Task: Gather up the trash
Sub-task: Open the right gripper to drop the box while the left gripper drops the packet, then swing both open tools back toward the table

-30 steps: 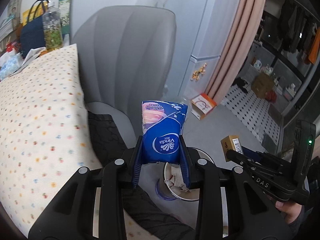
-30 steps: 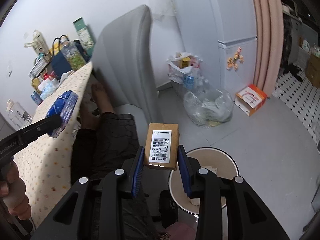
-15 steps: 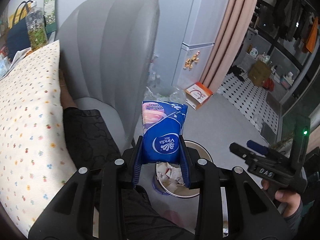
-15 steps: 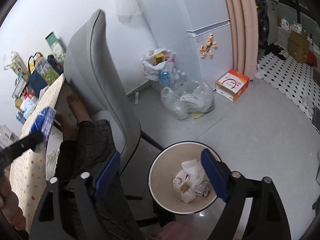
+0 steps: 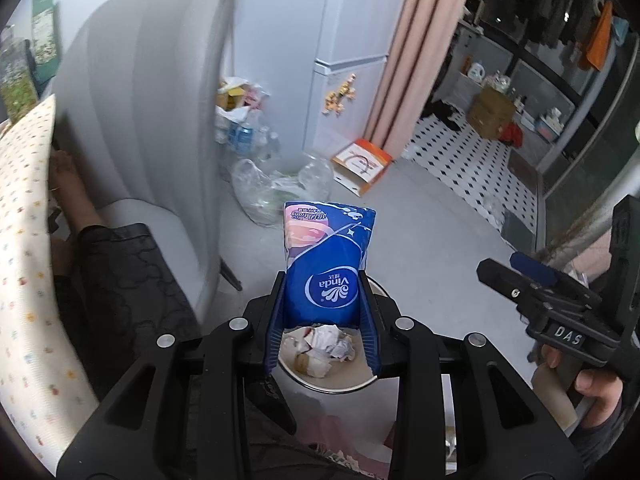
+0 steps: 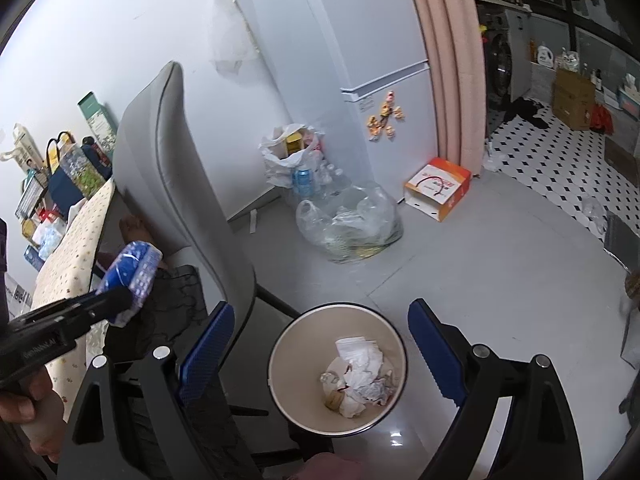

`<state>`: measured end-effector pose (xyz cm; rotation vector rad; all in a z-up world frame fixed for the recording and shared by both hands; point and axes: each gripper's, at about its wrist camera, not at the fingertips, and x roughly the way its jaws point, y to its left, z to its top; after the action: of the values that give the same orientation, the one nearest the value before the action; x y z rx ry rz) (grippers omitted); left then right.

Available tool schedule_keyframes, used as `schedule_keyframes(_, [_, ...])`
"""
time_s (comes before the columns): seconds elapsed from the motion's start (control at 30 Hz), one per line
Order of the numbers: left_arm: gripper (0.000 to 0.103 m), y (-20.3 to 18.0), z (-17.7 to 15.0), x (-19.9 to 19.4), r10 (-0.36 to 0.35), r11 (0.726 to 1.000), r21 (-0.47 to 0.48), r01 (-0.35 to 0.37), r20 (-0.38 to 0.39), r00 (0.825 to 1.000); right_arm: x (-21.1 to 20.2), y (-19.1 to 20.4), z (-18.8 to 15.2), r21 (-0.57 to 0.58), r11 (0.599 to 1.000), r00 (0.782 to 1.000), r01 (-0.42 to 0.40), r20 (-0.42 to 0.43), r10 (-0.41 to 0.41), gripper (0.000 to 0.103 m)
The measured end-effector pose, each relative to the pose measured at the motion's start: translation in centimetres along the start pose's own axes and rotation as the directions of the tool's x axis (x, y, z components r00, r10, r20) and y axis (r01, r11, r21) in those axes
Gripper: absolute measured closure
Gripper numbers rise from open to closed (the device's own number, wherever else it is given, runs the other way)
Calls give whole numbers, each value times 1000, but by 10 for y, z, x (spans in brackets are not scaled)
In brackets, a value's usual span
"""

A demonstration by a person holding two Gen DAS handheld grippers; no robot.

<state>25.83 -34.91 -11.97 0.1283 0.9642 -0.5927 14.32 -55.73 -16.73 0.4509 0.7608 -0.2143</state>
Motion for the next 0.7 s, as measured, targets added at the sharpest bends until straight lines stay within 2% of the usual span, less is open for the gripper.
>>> schedule_keyframes(0.13, [66,-16,6,13,-33,999,19,34,-19,999,-4,-14,0,23,999,1000,21,8,-22,16])
schedule_keyframes(0.2, [45,-21,8,19,-101,995,5,101,-19,995,-5,-18,-1,32,999,1000,30,9,-30,16])
schedule_keyframes(0.23, [27,-21,6,21,-123,992,-1,123,-14,992,-4,-20,-2,34,999,999,36,5,-36,16])
schedule_keyframes(0.27, [20,-19,5,21,-126,992,-9,126,-3,992,-3,-21,-2,35,999,999,40,-1,-40,16])
schedule_keyframes(0.33, [15,-15,2,22,-111,993,-26,111,2,994,-2,-23,-2,38,999,999,33,-1,-33,16])
schedule_keyframes(0.43, [14,-8,4,20,-107,993,-51,106,-7,994,-2,-22,-3,36,999,1000,29,1,-29,16])
schedule_keyframes(0.53, [8,-6,4,8,-92,995,-36,93,25,995,-1,-23,-5,36,999,1000,25,0,-25,16])
schedule_keyframes(0.7, [7,0,4,-5,-76,996,-37,78,45,996,-1,-20,-4,29,999,1000,19,-6,-19,16])
